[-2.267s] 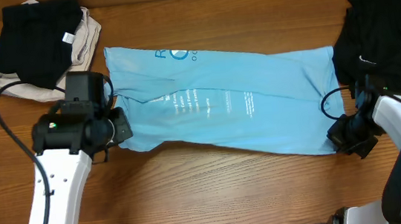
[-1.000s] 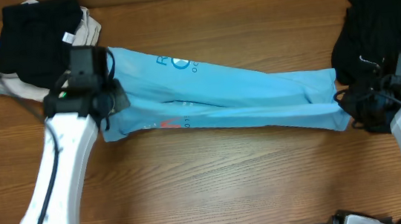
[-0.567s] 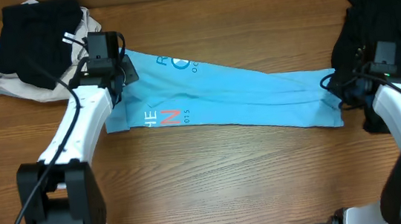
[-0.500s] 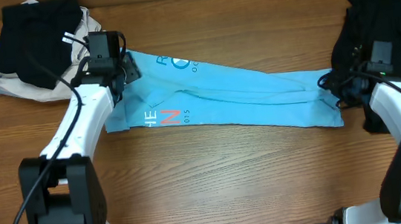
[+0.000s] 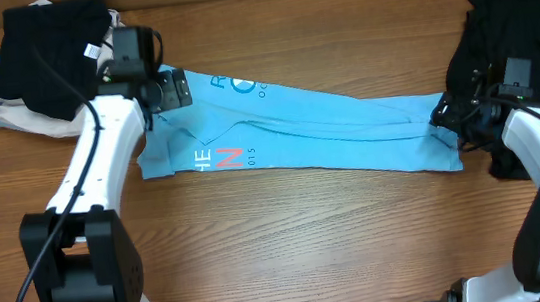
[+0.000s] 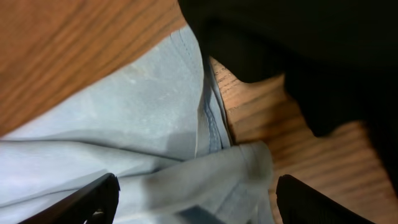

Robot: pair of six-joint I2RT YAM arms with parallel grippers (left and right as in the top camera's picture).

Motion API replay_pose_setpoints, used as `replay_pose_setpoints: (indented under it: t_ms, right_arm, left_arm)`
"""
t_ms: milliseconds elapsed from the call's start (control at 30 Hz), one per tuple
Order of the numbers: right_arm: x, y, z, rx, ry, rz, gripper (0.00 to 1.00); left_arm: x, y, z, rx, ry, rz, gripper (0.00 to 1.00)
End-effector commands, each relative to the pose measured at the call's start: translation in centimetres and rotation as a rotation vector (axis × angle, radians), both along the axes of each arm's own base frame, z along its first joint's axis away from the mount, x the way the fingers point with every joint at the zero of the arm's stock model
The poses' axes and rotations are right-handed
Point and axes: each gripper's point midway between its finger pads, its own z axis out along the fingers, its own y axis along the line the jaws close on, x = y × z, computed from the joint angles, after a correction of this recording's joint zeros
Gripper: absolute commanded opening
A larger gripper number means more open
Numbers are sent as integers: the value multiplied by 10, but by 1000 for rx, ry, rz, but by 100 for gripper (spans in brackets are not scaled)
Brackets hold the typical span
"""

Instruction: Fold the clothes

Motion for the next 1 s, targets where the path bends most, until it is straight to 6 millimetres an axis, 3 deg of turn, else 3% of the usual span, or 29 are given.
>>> replay_pose_setpoints:
  t_ms: [0,167,267,333,400,467,533,600,767,967]
  right_arm:
    - [4,4,-20,-11,37,81,84]
    - [1,5,-31,-1,66,81,80]
    - [1,9,-31,22,65,89,80]
    - [0,16,-32,55,56,102,73]
    - [-2,22,-34,82,55,112,53]
    - [-7,24,-38,88,67,114,41]
    - [-9,25,-40,92,74,107,27]
    - [-7,24,-38,108,62,97,6]
    - [6,19,-12,195,-4,86,4]
    - [12,-13,45,210,-18,28,4]
  left_arm:
    - [7,1,52,-25,-67,-70,100]
    - [0,10,73,-18,-47,-64,100]
    - [-2,10,77,-9,-38,-76,100]
    - [-3,11,77,6,-34,-97,100]
    - [-3,15,77,28,-30,-89,100]
    - [-4,20,77,40,-28,-77,100]
    - [-4,25,77,39,-28,-67,93]
    - [-4,31,77,39,-29,-53,92]
    - [-5,56,77,40,-32,3,94]
    - [-14,78,74,34,-4,53,96]
